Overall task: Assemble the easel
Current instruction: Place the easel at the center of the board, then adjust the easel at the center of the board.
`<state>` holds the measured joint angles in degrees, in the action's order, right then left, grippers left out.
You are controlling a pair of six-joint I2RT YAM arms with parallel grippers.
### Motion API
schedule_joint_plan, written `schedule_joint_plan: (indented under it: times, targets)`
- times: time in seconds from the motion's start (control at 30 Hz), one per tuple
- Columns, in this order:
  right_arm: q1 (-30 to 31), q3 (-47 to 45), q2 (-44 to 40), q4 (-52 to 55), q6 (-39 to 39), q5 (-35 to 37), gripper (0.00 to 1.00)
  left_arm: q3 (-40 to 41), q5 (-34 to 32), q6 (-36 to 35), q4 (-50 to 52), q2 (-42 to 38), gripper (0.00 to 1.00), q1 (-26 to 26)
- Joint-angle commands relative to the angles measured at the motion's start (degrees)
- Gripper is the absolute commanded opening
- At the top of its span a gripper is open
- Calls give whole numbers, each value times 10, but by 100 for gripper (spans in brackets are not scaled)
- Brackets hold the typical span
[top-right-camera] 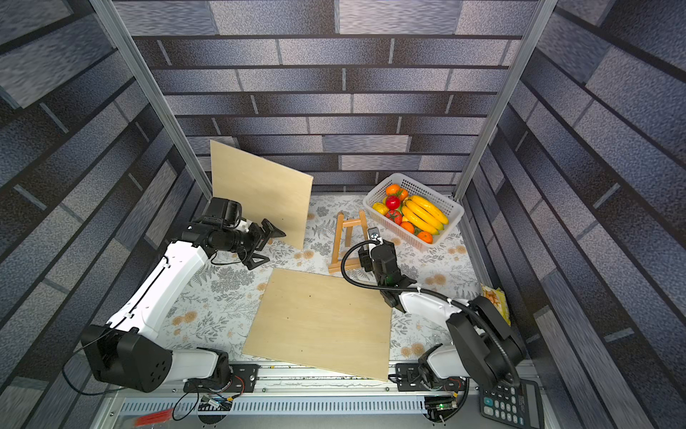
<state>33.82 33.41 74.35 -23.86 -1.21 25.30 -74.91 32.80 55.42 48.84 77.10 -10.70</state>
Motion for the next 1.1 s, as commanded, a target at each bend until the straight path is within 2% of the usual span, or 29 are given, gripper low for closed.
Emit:
schedule_joint_plan:
  times: [0.0,0.13,0.23,0.37,0.43,0.53,0.63,0.67,0.83,1.07]
  targets:
    - [-1,49,-79,186,-124,-21,77,-1,-6,-23,-7,-6,100,-9]
    - [-2,146,-144,416,-285,-121,76,-33,-24,-47,-11,4,100,-34]
    - [-18,222,-157,540,-337,-181,77,-78,-40,-69,-8,28,100,-65]
    - [-125,334,-103,688,-370,-334,78,-139,-53,-101,2,67,100,-113]
    - [-176,384,-55,755,-361,-379,78,-165,-57,-116,7,88,100,-136]
    - [-226,413,-18,727,-357,-449,83,-184,-55,-123,-3,110,100,-159]
    - [-275,447,53,686,-382,-534,98,-216,-52,-122,-9,132,100,-172]
    - [-285,468,84,688,-385,-549,100,-234,-52,-122,-8,143,100,-175]
    - [-306,571,206,705,-400,-617,100,-341,-62,-151,31,206,100,-204]
    - [-312,696,333,707,-478,-706,100,-486,-73,-188,83,303,100,-229]
